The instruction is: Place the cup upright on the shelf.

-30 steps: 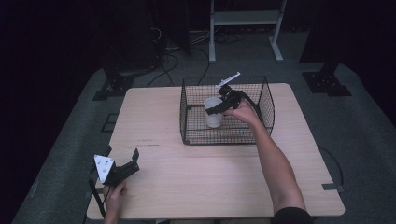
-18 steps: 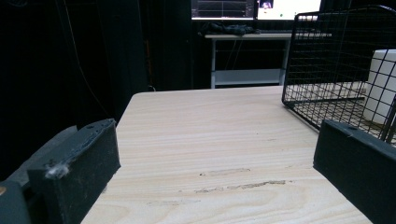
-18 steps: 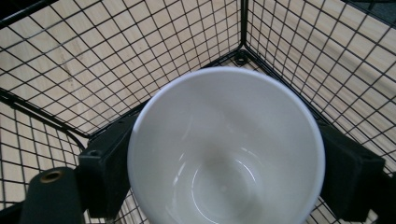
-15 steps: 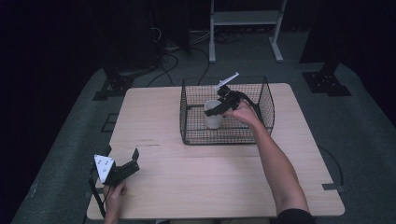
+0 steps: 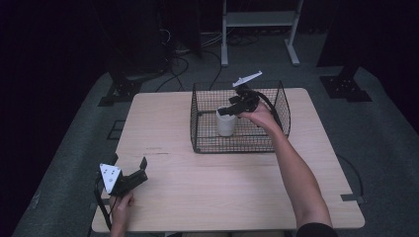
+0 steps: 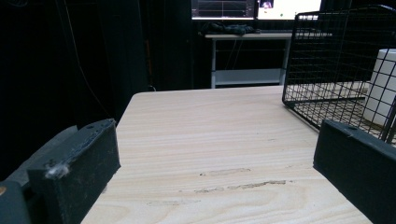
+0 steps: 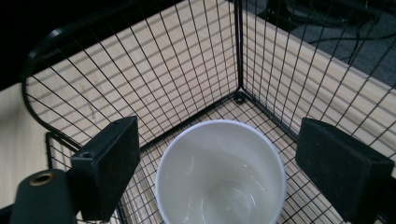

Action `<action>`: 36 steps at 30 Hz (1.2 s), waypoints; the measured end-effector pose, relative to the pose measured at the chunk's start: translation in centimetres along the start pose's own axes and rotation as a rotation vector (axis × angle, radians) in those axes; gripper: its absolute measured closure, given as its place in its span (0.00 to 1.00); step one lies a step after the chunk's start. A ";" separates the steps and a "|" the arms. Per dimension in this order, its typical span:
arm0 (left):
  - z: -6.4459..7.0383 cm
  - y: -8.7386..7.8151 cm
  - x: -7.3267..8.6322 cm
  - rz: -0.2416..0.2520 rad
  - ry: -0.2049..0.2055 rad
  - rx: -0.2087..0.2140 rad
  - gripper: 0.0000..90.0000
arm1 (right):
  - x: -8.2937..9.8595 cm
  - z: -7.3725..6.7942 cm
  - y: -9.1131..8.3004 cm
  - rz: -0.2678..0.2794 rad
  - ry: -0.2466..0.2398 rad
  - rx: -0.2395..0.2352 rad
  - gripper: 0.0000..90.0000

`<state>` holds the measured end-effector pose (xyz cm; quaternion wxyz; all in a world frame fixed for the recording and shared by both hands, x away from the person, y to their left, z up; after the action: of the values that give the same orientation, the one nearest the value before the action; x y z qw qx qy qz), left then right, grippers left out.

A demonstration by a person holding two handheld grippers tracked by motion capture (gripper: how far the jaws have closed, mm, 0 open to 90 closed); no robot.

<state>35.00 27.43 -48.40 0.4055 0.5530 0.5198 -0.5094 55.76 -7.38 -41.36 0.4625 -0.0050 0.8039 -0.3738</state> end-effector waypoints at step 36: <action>0.0 0.0 0.0 0.000 -0.006 0.002 0.00 | 1.4 -2.6 -5.2 0.075 0.004 -0.063 0.16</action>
<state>34.97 27.43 -48.40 0.4065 0.5520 0.5180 -0.5116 51.27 -10.05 -38.52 0.4743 0.0115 0.8158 -0.3308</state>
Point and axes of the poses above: each handheld gripper's, and its own axes: y roughly forward along the jaws, x roughly out of its underside, z roughly to its right, the point moved 7 cm from there along y, roughly forward along the jaws, and after that the axes turned 8 degrees about y, right-handed, at the moved point
